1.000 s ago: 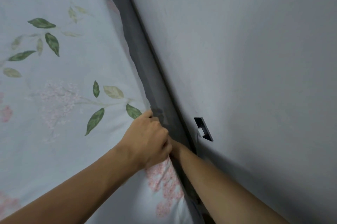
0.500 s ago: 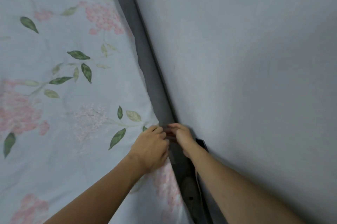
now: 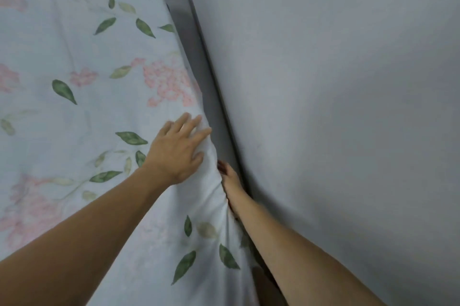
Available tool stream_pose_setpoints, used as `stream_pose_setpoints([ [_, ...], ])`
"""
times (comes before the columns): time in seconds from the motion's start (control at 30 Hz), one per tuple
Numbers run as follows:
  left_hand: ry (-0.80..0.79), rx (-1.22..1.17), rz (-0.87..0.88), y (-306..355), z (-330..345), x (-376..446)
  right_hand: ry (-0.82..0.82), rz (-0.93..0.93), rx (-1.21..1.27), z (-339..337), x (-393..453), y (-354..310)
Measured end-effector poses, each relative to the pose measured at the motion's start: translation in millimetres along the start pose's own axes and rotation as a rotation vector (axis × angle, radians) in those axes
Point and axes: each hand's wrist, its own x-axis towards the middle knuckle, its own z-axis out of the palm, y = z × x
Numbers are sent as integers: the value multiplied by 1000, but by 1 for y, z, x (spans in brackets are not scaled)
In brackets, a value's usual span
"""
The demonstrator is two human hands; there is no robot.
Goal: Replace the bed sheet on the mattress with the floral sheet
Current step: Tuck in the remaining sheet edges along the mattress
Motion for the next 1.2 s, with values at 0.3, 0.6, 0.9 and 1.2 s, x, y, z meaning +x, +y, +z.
stream_pose_setpoints([
  [0.3,174,194,239,-41,1,93,102,9,-296,16,85,0],
  [0.6,215,200,493,-56,-2,122,178,-7,-459,28,115,-1],
  [0.9,114,254,508,-58,-11,122,-19,119,-198,23,108,-4],
  [1.2,98,235,493,-59,-20,117,-126,160,-234,45,118,-8],
])
